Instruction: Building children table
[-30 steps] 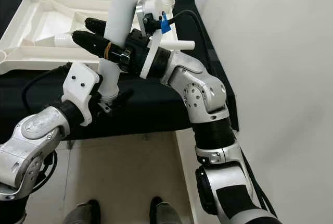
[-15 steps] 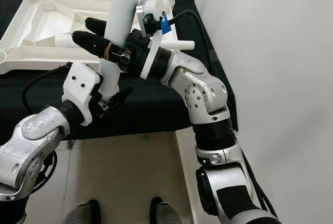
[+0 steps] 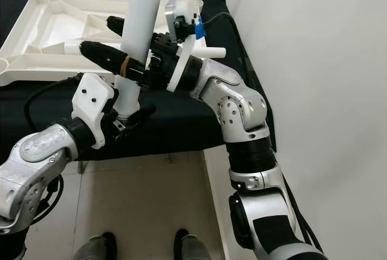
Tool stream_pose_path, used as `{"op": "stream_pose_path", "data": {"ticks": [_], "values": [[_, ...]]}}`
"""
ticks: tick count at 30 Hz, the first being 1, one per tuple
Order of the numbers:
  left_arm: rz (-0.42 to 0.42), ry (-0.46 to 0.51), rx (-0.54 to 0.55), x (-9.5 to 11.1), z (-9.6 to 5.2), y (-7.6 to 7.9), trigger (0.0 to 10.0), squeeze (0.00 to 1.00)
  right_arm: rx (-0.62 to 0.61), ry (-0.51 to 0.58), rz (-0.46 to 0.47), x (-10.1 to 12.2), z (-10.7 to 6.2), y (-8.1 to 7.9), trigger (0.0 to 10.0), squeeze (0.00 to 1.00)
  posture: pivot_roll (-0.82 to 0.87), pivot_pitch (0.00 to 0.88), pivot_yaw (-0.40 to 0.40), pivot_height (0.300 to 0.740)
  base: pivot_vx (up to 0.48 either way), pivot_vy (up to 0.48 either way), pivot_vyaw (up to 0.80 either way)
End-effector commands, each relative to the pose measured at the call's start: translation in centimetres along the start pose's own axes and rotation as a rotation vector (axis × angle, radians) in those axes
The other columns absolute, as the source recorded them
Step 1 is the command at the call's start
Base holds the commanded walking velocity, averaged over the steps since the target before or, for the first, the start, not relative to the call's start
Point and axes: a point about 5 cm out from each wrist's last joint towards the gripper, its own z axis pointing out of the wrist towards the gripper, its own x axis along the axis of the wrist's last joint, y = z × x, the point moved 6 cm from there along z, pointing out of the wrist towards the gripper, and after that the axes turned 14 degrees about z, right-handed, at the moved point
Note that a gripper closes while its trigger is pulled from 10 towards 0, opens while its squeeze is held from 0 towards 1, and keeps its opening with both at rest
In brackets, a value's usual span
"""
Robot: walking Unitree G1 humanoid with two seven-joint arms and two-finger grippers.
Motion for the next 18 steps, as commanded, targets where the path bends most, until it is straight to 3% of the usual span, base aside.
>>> {"op": "stream_pose_path", "data": {"ticks": [1, 6, 18], "values": [[-0.029, 0.036, -0.062, 0.9, -0.4, 0.9, 10.0, 0.0, 0.03, 0.023, 0.015, 0.7, -0.4, -0.2, 10.0, 0.0, 0.05, 0.244, -0.114, 0.74, 0.0, 0.0, 0.0], [-0.183, 0.087, -0.25, 1.7, -1.4, 3.3, 10.0, 0.0, 0.124, 0.063, 0.102, 1.8, -1.1, -0.3, 10.0, 0.0, 0.05, 0.242, -0.114, 0.74, 0.0, 0.0, 0.0], [-0.338, 0.077, -0.351, 1.3, -2.9, 3.7, 10.0, 0.0, 0.333, 0.043, 0.235, 1.9, -2.3, -2.7, 10.0, 0.0, 0.06, 0.251, -0.107, 0.74, 0.0, 0.0, 0.0]]}}
